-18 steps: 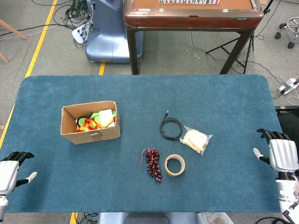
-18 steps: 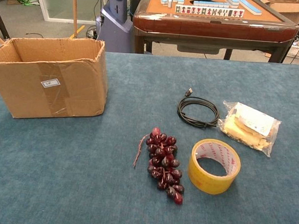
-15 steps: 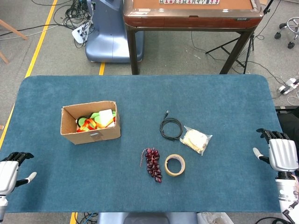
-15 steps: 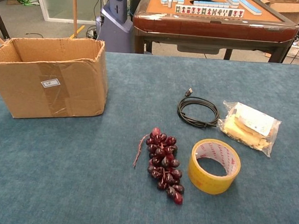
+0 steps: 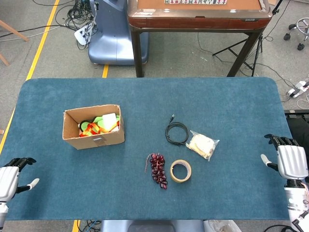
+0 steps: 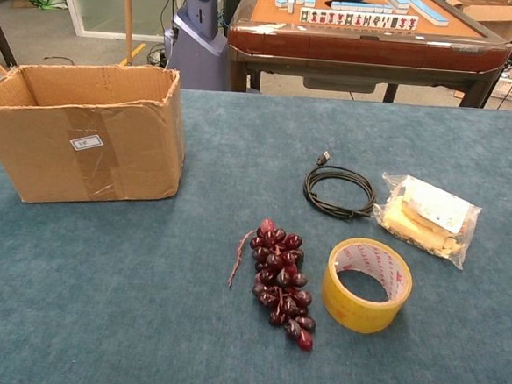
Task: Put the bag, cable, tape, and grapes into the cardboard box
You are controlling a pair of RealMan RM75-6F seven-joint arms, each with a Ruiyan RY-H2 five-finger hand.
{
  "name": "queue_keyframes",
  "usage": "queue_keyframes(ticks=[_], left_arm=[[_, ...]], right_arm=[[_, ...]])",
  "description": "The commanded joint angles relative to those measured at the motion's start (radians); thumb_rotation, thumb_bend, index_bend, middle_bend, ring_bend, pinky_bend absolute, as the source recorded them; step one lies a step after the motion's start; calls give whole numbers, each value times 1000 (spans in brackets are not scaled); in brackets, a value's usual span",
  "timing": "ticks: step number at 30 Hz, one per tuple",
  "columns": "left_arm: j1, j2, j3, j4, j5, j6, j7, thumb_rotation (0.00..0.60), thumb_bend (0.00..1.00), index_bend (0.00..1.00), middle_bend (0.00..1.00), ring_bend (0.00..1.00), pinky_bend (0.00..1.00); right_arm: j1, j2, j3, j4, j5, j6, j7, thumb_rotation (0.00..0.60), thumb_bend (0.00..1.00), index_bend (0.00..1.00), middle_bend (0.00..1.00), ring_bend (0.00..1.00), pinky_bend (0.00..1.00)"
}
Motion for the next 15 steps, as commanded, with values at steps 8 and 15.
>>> queue_keyframes(ticks=[8, 15], left_arm=[[-54, -12, -40, 20, -94, -135, -189, 600, 31, 146, 200, 167, 409], [-118, -31, -84, 48, -190, -269, -233, 600, 27, 93, 130, 123, 345]], right_arm=[[-27, 2, -8, -24, -23, 57, -17, 600, 195, 332, 446, 370, 388], [-49, 5, -15, -44, -52, 106, -29, 600, 194, 332, 446, 370, 388]])
